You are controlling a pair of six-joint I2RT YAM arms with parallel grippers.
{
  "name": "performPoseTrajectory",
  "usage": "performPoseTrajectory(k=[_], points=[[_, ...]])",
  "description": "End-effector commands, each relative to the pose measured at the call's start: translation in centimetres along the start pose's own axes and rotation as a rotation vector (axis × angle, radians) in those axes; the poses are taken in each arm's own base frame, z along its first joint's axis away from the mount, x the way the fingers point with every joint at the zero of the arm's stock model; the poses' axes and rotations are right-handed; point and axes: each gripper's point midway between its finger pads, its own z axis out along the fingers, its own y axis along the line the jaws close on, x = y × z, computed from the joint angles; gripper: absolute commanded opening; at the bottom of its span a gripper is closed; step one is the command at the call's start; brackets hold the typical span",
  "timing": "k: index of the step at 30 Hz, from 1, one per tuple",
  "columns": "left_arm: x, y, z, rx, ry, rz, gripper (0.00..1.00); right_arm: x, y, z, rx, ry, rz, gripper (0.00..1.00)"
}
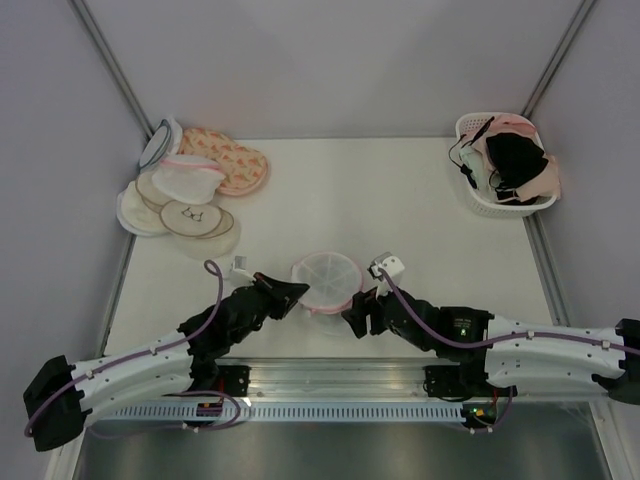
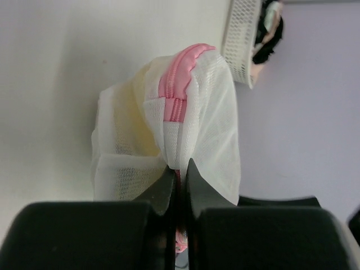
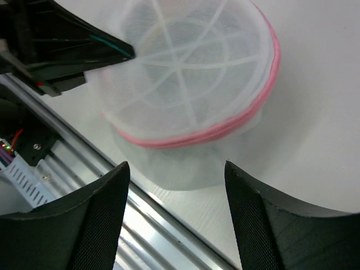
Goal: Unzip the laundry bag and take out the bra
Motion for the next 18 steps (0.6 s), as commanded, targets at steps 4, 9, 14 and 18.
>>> performPoseTrajectory(k=[4, 9, 14, 18], points=[[-2.2, 4.4, 0.8, -0.204, -0.226, -0.034, 0.02, -0.9, 3.0, -1.7, -0.002, -0.063, 0.068, 0.73], [-1.5, 3.5, 1.5, -0.209, -0.261, -0.051, 0.02, 0.1, 6.1, -2.6, -0.070, -0.073, 0.107, 0.71], [-0.7, 0.6, 1.7, -0.157, -0.249, -0.051, 0.02, 2.4, 8.7, -2.0, -0.139, -0.045, 0.112, 0.68], [1.0, -0.7, 0.8, -0.119, -0.179, -0.073, 0.02, 2.0, 9.7, -1.5, -0.180, -0.093, 0.103, 0.62]])
